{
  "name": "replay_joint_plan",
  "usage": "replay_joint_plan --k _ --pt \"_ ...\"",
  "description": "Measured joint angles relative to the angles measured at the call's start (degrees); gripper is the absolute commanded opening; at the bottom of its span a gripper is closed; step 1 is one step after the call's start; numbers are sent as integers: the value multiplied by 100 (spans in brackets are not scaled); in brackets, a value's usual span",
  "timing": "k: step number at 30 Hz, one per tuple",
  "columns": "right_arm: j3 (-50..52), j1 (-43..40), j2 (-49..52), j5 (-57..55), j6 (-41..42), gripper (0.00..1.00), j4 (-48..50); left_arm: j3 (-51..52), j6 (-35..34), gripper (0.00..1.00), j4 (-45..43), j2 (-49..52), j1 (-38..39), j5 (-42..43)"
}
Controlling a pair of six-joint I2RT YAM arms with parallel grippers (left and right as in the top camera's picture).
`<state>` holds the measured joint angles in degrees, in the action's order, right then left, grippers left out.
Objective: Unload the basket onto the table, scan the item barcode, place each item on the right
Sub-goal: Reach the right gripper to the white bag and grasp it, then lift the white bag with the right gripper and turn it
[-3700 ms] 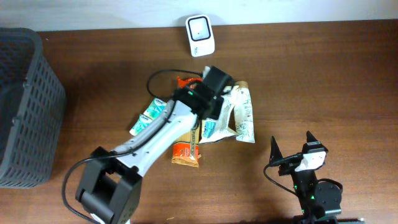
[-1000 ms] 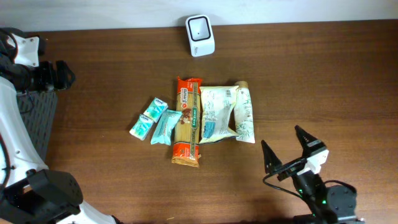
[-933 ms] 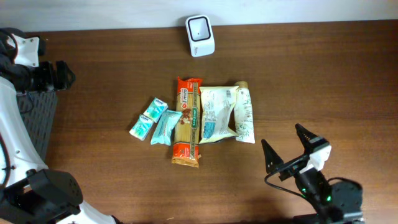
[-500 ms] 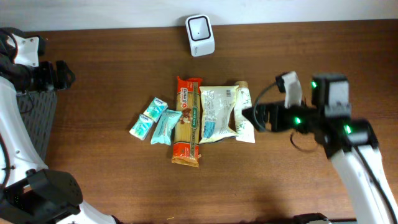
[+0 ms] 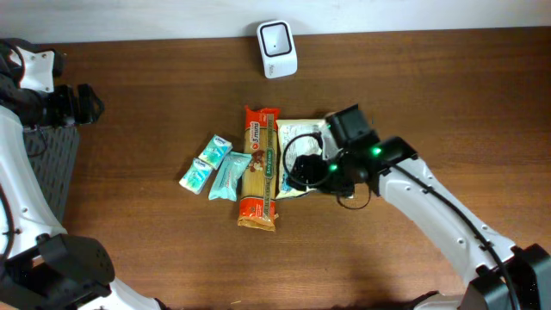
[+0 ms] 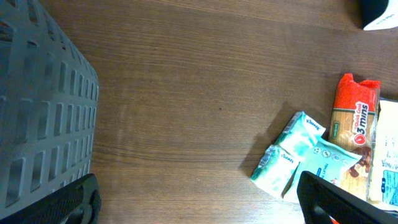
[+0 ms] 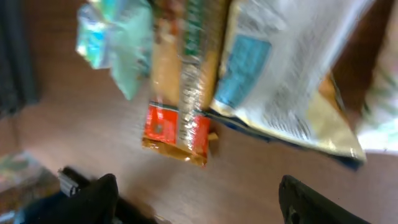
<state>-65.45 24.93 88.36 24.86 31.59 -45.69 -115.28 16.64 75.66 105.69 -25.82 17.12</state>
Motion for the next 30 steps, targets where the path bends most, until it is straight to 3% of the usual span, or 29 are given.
replay_joint_plan --k 4,12,16,19,21,23,26,30 --pt "0 138 33 -1294 966 88 -179 0 0 99 -2 0 0 0" --pt "0 319 988 -1661 1567 87 367 0 2 99 -4 0 0 0" --pt "0 402 1567 -1668 1700 60 505 0 0 99 -4 0 0 0" --pt "-2 400 1631 -1670 1705 18 568 0 0 99 -2 0 0 -2" --pt "-2 400 1631 -1659 1633 4 612 0 0 99 -2 0 0 0" --pt "-83 400 1631 -1578 1263 4 503 0 0 99 -2 0 0 0" --pt "-664 400 1622 -1491 544 4 -398 0 0 99 -9 0 0 0" --pt "-2188 389 1558 -1403 -997 4 -1956 0 0 99 -11 0 0 0"
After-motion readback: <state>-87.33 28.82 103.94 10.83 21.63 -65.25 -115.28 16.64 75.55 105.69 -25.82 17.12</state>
